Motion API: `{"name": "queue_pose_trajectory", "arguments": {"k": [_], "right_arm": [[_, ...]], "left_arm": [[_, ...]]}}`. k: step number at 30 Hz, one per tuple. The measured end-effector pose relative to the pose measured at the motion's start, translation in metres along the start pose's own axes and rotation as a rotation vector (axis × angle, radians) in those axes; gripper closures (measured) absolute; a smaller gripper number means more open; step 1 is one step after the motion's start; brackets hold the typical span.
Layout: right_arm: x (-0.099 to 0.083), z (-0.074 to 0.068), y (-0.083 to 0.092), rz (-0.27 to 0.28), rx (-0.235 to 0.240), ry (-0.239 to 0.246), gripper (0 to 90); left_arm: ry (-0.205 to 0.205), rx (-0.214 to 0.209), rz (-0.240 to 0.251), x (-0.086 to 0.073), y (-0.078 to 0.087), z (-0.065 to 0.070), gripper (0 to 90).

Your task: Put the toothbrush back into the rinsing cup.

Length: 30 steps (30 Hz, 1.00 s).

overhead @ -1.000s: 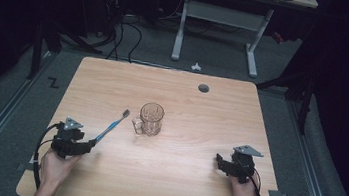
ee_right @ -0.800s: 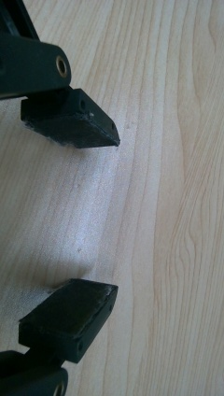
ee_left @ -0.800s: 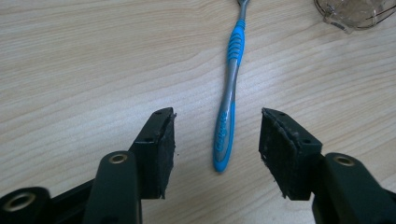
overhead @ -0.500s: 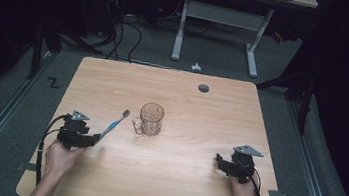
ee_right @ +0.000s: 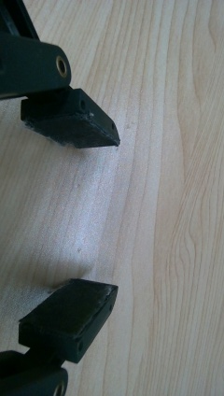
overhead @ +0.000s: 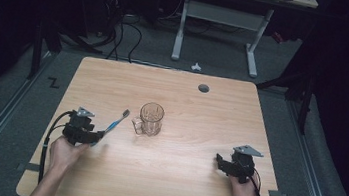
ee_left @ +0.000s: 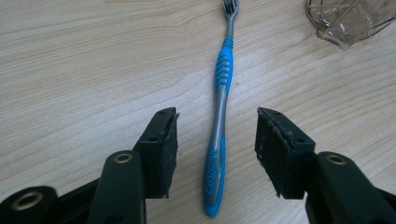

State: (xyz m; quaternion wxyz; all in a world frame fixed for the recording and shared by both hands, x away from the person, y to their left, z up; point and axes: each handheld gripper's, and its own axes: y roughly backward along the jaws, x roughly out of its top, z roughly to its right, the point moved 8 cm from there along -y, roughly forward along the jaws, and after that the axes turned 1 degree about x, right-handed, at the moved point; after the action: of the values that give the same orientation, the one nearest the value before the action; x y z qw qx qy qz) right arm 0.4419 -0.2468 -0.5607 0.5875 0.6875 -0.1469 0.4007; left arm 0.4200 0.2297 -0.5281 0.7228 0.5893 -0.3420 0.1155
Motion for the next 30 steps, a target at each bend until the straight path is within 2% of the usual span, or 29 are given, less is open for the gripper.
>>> {"name": "queue_pose_trajectory", "arguments": {"k": [7, 9, 12, 13, 15, 16, 17, 18, 20, 21, 22, 27, 30], "right_arm": [[0.000, 0.000, 0.000, 0.000, 0.000, -0.001, 24.2], [0.000, 0.000, 0.000, 0.001, 0.000, -0.001, 24.2], [0.000, 0.000, 0.000, 0.000, -0.001, -0.003, 24.2], [0.000, 0.000, 0.000, 0.000, 0.000, -0.001, 24.2], [0.000, 0.000, 0.000, 0.000, 0.000, -0.002, 24.2], [0.000, 0.000, 0.000, 0.000, -0.001, -0.003, 24.2], [0.000, 0.000, 0.000, 0.000, -0.001, -0.003, 24.2], [0.000, 0.000, 0.000, 0.000, 0.000, -0.002, 24.2], [0.000, 0.000, 0.000, 0.000, -0.001, -0.002, 24.2], [0.000, 0.000, 0.000, 0.000, 0.000, -0.001, 24.2], [0.000, 0.000, 0.000, 0.000, 0.000, -0.002, 24.2], [0.000, 0.000, 0.000, 0.000, 0.000, -0.001, 24.2], [0.000, 0.000, 0.000, 0.000, 0.000, -0.002, 24.2]], "left_arm": [[0.028, 0.000, -0.019, 0.001, -0.004, -0.001, 46.4], [0.004, 0.025, -0.024, 0.004, -0.004, -0.001, 46.4], [-0.011, 0.024, -0.017, 0.011, -0.002, 0.001, 46.7], [-0.029, 0.026, -0.017, 0.019, -0.002, 0.004, 46.9], [-0.036, 0.027, -0.018, 0.022, -0.003, 0.006, 47.5], [-0.054, 0.033, -0.027, 0.028, -0.005, 0.008, 47.6], [-0.054, 0.033, -0.027, 0.028, -0.005, 0.008, 47.7], [-0.044, 0.009, -0.020, 0.035, -0.007, 0.011, 47.8], [-0.052, 0.019, -0.023, 0.039, -0.008, 0.012, 47.9], [-0.073, 0.032, -0.031, 0.044, -0.011, 0.013, 48.4], [-0.070, 0.027, -0.030, 0.048, -0.012, 0.015, 48.7], [-0.113, 0.047, -0.067, 0.059, -0.021, 0.020, 50.9], [-0.123, 0.061, -0.062, 0.066, -0.024, 0.020, 53.4]]}}
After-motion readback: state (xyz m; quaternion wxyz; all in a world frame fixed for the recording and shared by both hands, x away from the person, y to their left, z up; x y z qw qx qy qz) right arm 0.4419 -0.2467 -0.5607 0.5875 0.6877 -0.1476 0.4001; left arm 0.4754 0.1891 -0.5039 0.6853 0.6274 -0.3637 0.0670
